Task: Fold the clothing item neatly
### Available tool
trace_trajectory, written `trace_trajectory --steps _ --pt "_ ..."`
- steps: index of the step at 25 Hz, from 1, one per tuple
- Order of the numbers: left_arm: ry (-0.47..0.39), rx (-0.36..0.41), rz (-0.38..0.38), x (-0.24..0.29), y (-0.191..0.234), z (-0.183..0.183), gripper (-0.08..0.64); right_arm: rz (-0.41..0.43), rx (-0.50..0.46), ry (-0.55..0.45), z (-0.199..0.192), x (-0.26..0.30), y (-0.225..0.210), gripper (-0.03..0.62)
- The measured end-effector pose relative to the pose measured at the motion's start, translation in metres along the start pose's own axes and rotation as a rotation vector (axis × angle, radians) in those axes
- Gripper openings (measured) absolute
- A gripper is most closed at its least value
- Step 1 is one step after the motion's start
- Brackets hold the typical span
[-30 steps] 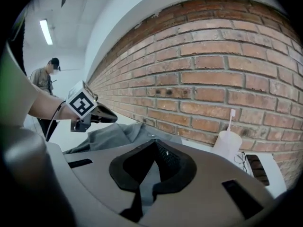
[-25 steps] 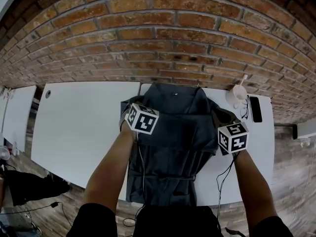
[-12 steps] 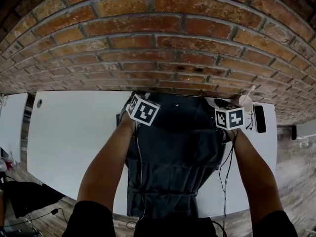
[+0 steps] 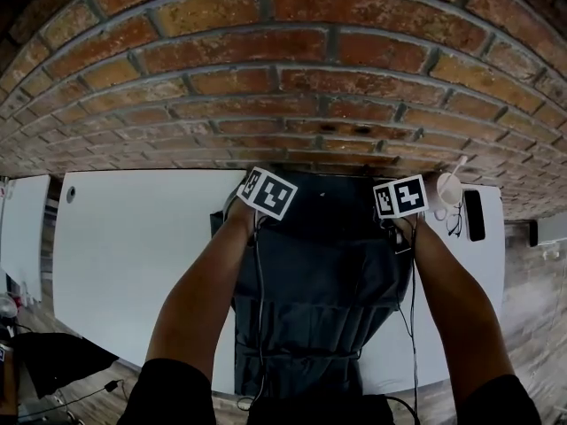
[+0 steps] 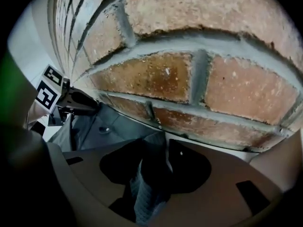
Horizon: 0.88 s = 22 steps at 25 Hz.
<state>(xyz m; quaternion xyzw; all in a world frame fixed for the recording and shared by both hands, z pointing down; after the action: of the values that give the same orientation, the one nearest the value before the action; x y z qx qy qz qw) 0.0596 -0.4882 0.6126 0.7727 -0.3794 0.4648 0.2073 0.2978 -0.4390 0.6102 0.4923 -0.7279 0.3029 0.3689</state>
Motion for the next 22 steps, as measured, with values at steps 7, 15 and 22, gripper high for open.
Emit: trace_trajectory --steps 7,15,22 --pt "-0.089 0.075 0.005 -0.027 -0.010 0.006 0.009 -0.044 -0.129 -0.149 0.010 -0.033 0.022 0.023" --pt "-0.277 0.242 0.070 -0.090 -0.023 -0.002 0.009 0.000 -0.175 -0.377 0.016 -0.087 0.041 0.023" --pt "-0.451 0.409 0.100 -0.153 -0.043 -0.031 0.009 0.091 -0.344 -0.501 -0.010 -0.139 0.068 0.023"
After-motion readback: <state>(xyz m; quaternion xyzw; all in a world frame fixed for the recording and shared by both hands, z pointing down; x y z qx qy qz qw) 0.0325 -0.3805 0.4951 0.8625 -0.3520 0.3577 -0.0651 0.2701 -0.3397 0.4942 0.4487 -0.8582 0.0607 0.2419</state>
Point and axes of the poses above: the fingertips, and each gripper's own axes: x forward along the fingers, y to its left, z out of its top, the point moved 3 cm from there along -x, backward along the fingers, and after that the axes turned 6 degrees about -x, right-handed, at the moved point
